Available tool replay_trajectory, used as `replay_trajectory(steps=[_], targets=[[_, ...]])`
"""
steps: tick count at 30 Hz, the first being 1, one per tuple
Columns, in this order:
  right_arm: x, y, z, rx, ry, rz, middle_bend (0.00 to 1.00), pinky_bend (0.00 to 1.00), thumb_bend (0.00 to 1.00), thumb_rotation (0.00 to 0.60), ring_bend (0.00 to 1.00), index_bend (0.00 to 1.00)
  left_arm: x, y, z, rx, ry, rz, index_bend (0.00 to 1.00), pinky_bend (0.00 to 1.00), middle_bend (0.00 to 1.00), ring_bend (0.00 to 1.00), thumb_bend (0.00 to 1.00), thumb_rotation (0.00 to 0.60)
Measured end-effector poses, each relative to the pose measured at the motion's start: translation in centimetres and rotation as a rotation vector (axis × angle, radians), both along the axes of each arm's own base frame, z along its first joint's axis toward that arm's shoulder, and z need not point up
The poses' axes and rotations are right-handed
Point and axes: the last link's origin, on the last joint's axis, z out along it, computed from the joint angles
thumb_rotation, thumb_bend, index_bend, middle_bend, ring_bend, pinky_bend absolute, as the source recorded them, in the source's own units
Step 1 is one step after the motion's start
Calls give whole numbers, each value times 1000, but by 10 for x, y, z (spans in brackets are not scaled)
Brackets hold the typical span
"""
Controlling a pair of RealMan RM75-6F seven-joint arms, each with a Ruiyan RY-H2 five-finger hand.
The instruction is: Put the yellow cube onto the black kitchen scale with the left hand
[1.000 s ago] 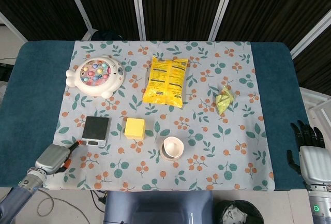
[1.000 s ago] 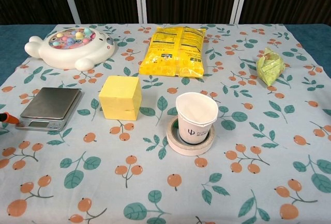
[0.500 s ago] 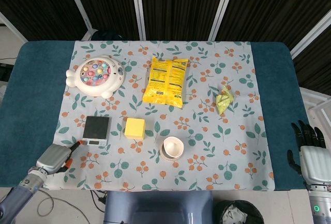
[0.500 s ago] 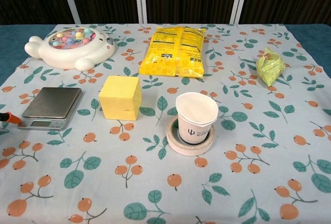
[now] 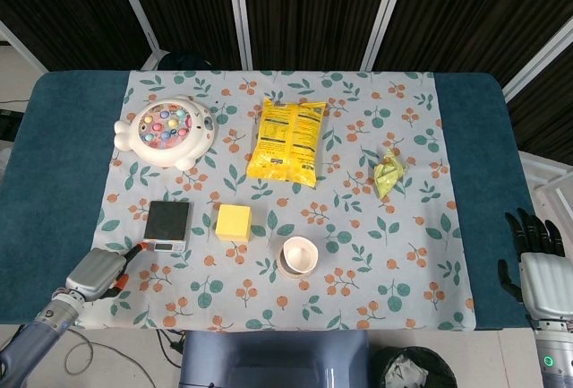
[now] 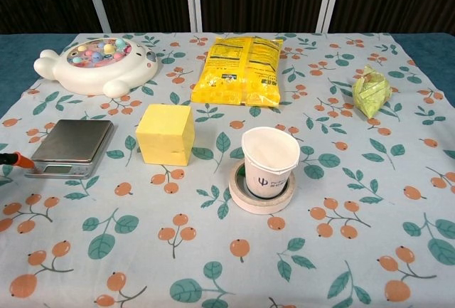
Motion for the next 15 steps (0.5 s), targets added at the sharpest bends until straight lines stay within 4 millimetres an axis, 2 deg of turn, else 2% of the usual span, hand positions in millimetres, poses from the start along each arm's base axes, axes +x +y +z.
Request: replay_trajectory(steps=[15], targets=[[0,0,1,-4,-1,-4,26,11,559,600,3,0,-3,-1,-2,-9,11,8,118,564,573,509,530,600]])
